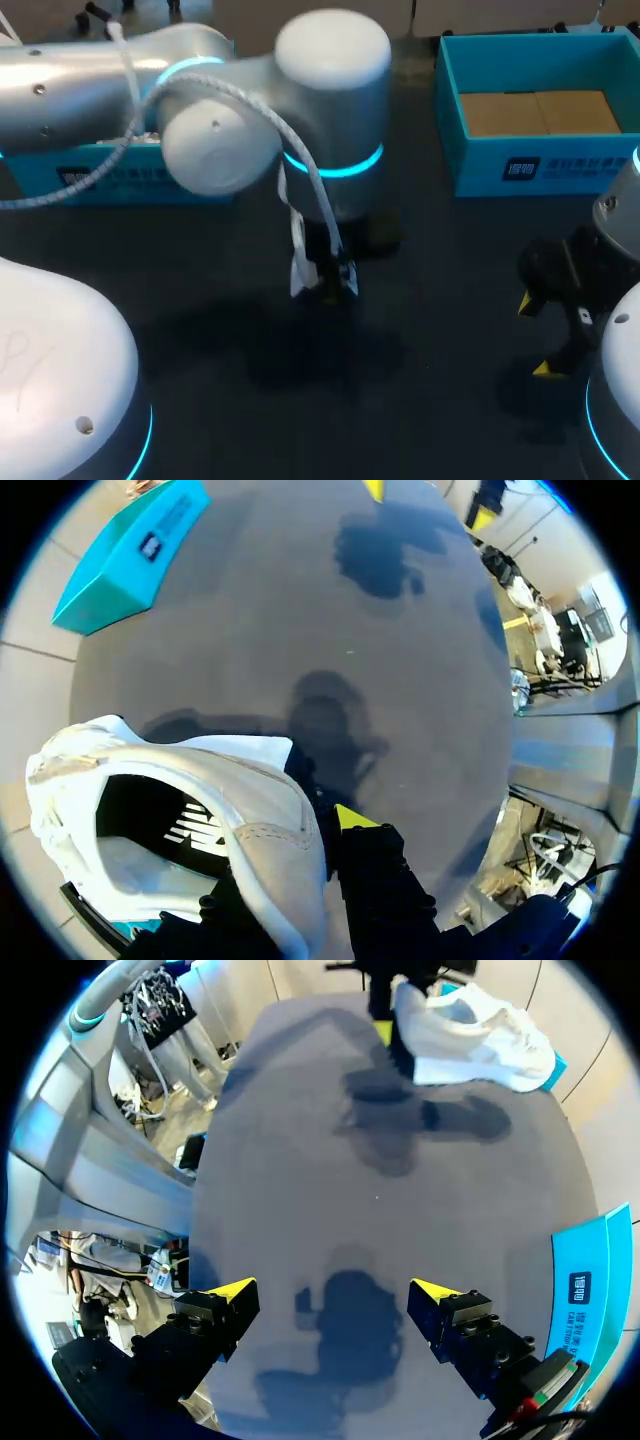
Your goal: Take the shoe out of the shoebox, open the shoe tongue, remove and reinsert the insole, then place the shoe into the shoebox
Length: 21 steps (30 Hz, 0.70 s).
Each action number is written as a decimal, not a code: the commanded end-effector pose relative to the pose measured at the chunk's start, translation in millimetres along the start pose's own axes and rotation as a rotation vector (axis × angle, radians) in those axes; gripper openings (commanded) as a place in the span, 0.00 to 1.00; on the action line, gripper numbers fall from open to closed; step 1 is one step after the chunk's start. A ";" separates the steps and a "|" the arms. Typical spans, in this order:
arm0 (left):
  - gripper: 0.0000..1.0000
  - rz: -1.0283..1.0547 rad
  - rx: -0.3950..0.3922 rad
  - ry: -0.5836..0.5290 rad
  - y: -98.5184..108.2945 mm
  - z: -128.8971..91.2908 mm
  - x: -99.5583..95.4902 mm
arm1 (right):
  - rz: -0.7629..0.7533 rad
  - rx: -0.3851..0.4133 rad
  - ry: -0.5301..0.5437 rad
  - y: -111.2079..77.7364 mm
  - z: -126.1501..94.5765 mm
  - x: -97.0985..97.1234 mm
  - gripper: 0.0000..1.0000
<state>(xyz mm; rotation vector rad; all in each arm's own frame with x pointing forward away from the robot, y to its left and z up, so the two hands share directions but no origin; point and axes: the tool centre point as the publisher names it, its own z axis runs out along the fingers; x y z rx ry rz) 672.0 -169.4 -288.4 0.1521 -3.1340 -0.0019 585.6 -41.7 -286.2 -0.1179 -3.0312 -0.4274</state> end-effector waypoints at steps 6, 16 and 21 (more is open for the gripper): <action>0.00 -0.043 0.024 0.031 34.4 -36.6 -52.5 | -0.001 0.000 -0.002 -0.3 0.9 0.8 1.00; 0.00 -0.039 0.016 0.034 43.8 -61.8 -109.6 | -0.001 0.000 -0.002 -0.3 0.9 0.8 1.00; 0.00 -0.023 0.010 0.062 48.2 -81.1 -138.9 | -0.001 0.000 -0.002 -0.3 0.9 0.8 1.00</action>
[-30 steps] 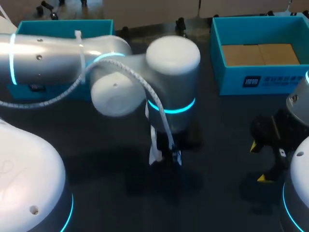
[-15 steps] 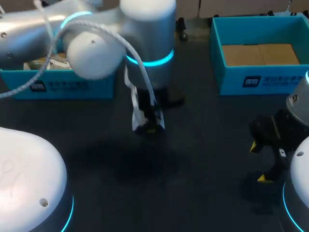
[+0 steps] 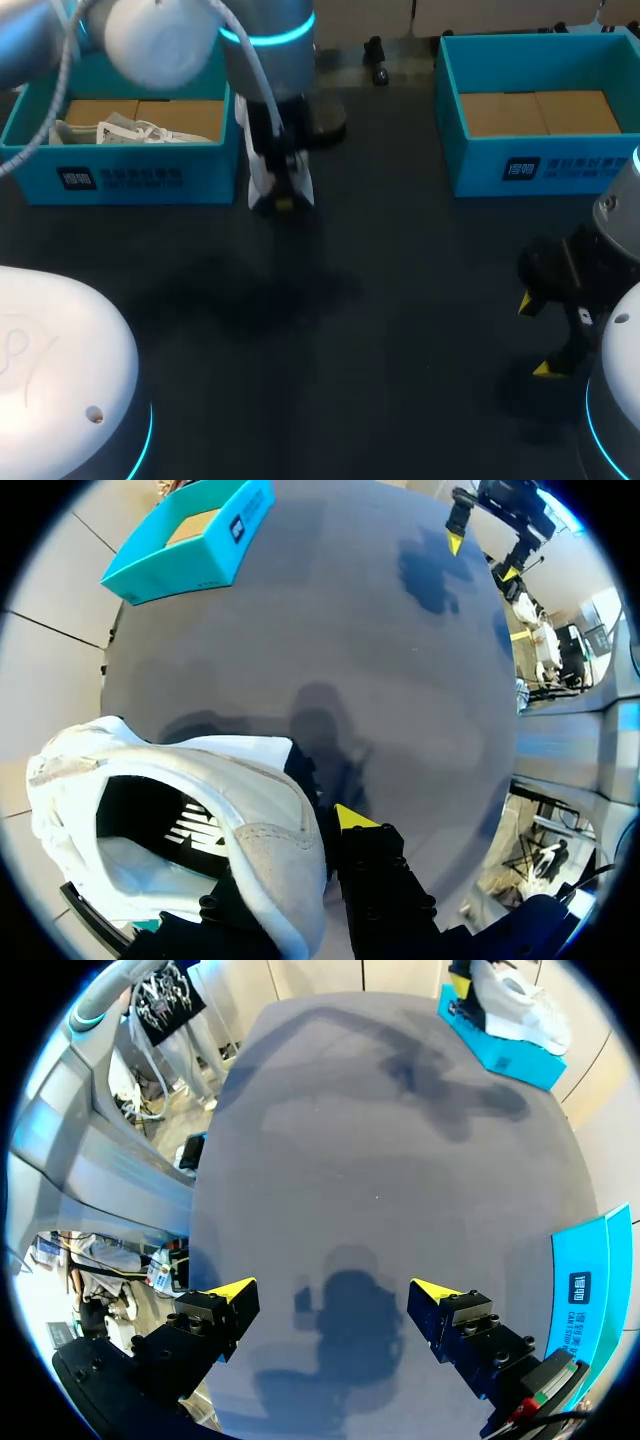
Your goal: Take the shoe out of the shoebox, open the shoe tongue, remove and reinsert the insole, then place the shoe into the shoebox
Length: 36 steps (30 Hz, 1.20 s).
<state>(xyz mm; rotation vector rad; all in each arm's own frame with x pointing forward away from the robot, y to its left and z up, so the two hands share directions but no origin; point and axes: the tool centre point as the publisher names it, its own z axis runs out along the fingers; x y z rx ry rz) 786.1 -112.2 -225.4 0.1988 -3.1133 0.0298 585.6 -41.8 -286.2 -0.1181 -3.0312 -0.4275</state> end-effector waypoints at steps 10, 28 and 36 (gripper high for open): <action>0.00 0.057 -0.071 0.066 14.4 -63.4 -55.3 | -0.001 0.001 -0.002 -0.3 0.9 0.8 1.00; 0.00 0.012 -0.142 0.054 31.7 -81.0 -93.1 | -0.001 0.001 -0.002 -0.3 0.9 0.8 1.00; 0.00 0.012 -0.142 0.054 31.7 -81.0 -93.1 | -0.001 0.001 -0.002 -0.3 0.9 0.8 1.00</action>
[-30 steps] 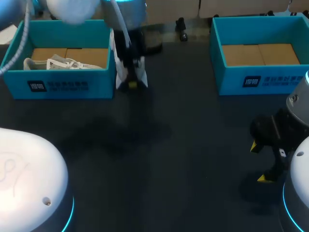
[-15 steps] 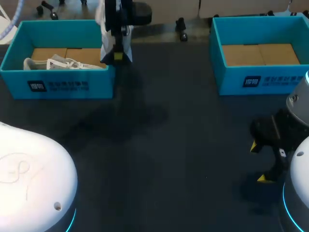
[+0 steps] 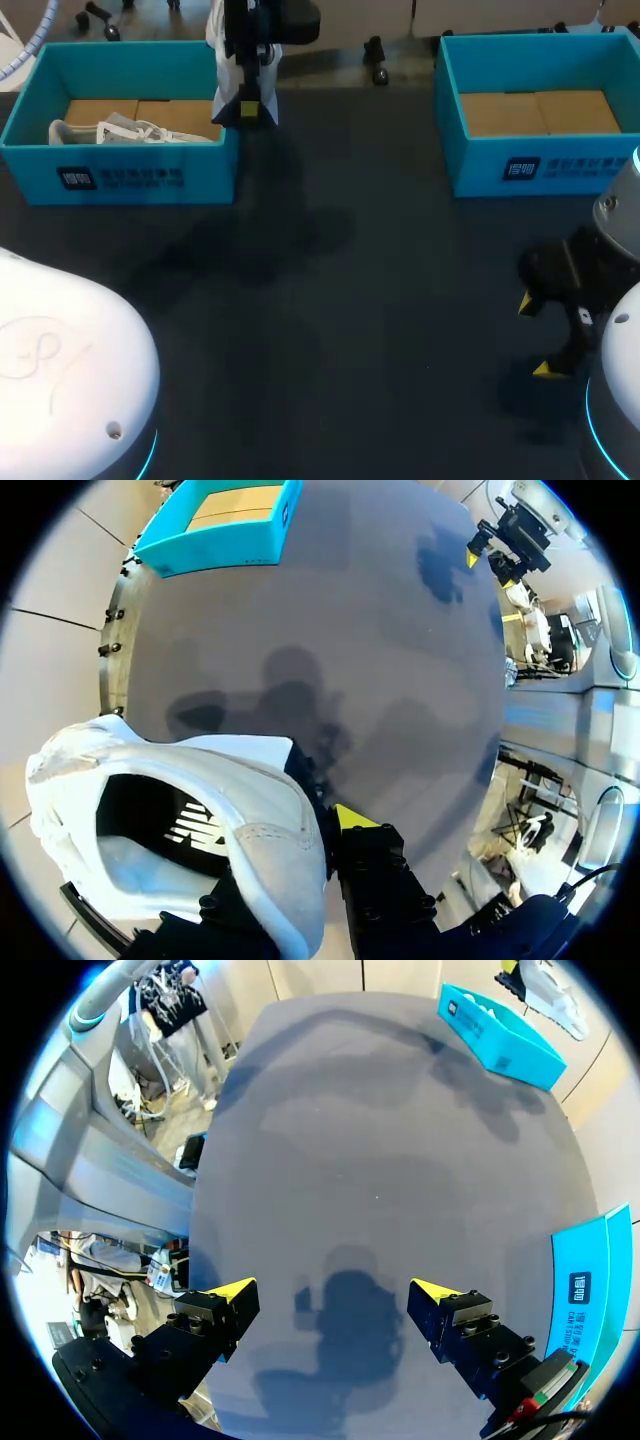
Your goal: Take the shoe out of the shoebox, open the shoe tongue, remove and reinsert the insole, then place the shoe into the shoebox
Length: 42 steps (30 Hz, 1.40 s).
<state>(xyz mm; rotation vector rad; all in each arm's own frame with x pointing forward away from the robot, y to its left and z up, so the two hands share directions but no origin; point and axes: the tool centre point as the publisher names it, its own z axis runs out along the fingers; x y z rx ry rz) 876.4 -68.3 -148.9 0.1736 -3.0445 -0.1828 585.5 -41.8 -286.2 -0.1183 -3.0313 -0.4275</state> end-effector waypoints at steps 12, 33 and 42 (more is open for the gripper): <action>0.00 -0.024 0.007 -0.023 18.5 -25.5 -73.9 | -0.001 0.001 -0.002 -0.3 0.9 0.7 1.00; 0.00 -0.026 0.036 -0.084 110.9 -31.0 -180.9 | -0.001 0.001 -0.002 -0.3 0.9 0.7 1.00; 0.00 0.036 0.069 -0.114 165.7 -13.7 -199.2 | -0.001 0.001 -0.002 -0.3 0.9 0.7 1.00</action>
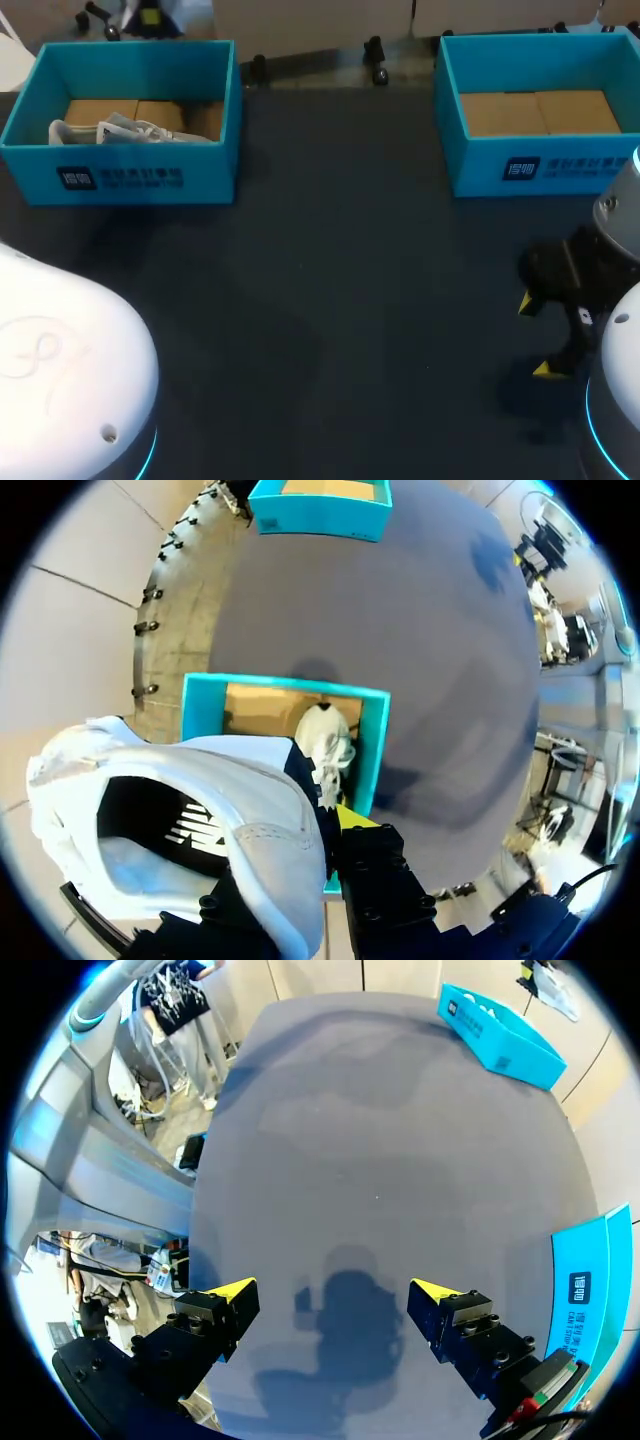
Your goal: Take the shoe out of the shoebox, open the shoe tongue, remove and reinsert the insole, then place the shoe into the shoebox
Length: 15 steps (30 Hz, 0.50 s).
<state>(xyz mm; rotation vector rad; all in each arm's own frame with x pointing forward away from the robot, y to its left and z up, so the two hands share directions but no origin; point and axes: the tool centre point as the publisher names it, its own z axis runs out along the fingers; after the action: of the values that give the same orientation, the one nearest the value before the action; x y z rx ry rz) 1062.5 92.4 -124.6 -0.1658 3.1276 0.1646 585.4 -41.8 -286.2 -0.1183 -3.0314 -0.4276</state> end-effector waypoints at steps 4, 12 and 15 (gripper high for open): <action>0.00 0.024 0.061 -0.015 42.2 14.3 -11.5 | -0.001 0.001 -0.001 -0.3 1.0 0.6 1.00; 0.00 0.060 0.096 -0.014 67.3 19.9 -37.7 | -0.001 0.001 -0.001 -0.3 1.0 0.6 1.00; 0.00 0.060 0.096 -0.014 67.3 19.9 -37.7 | -0.001 0.001 -0.001 -0.3 1.0 0.6 1.00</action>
<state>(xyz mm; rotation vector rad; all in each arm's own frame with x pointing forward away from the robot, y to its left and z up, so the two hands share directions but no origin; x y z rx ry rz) 1090.9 165.4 -138.7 -0.0718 3.1161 0.0103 585.4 -41.8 -286.1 -0.1183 -3.0315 -0.4276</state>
